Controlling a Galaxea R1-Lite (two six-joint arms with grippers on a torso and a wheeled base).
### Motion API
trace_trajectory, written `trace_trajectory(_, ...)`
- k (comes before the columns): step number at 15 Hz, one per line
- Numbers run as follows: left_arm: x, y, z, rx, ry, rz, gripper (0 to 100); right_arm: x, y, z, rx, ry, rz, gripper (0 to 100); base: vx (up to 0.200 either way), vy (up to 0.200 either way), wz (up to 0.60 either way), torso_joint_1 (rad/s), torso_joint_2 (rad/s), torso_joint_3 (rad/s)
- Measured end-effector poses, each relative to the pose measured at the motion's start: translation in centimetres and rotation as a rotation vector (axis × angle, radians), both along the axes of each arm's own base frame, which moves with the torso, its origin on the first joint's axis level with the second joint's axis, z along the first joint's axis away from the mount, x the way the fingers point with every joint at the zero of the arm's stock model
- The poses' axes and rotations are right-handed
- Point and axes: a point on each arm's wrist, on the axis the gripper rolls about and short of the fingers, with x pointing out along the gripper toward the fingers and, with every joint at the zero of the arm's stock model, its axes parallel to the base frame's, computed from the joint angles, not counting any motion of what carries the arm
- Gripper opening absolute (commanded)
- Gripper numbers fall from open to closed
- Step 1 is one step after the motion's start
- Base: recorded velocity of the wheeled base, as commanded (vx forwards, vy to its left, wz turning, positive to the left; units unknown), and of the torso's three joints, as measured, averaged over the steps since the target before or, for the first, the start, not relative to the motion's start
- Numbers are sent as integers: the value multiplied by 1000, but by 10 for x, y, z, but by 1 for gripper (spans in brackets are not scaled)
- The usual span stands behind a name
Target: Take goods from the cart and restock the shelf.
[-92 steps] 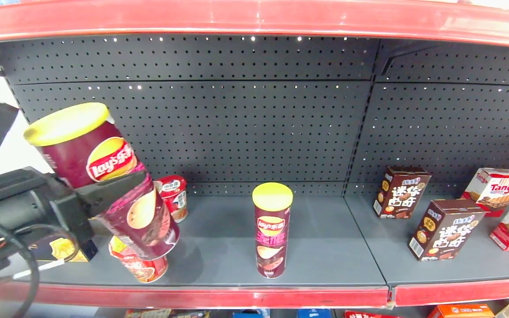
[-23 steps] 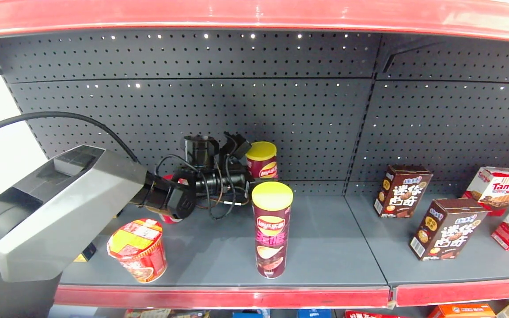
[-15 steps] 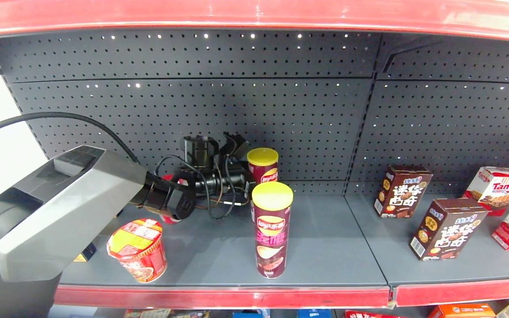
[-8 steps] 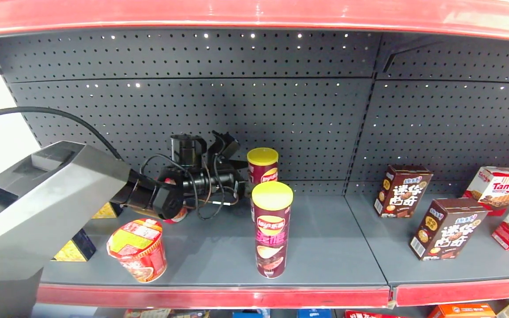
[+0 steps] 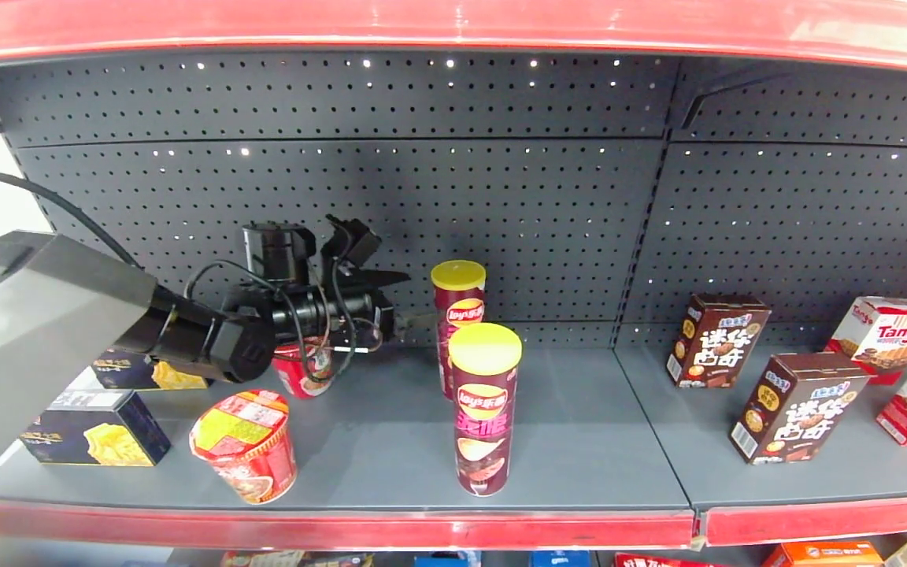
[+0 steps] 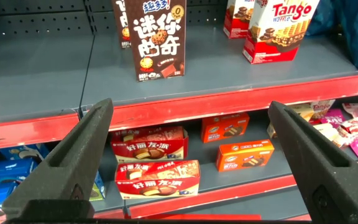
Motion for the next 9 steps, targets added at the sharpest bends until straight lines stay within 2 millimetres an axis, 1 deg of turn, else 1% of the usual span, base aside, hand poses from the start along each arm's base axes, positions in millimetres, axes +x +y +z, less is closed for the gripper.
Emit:
trace_trajectory(2,-6,16,13,-4,-18,35,100,0,0,0,0,0,0,100,0,0,0,0,0,0)
trace_trajectory(3,-9,20,17,-5,-24,45,100,0,0,0,0,0,0,100,0,0,0,0,0,0)
trace_trajectory(6,-29,33,24,8,-15,75,100,0,0,0,0,0,0,100,0,0,0,0,0,0)
trace_trajectory(9,-49,44,40,17,-40,130,100,0,0,0,0,1,0,100,0,0,0,0,0,0)
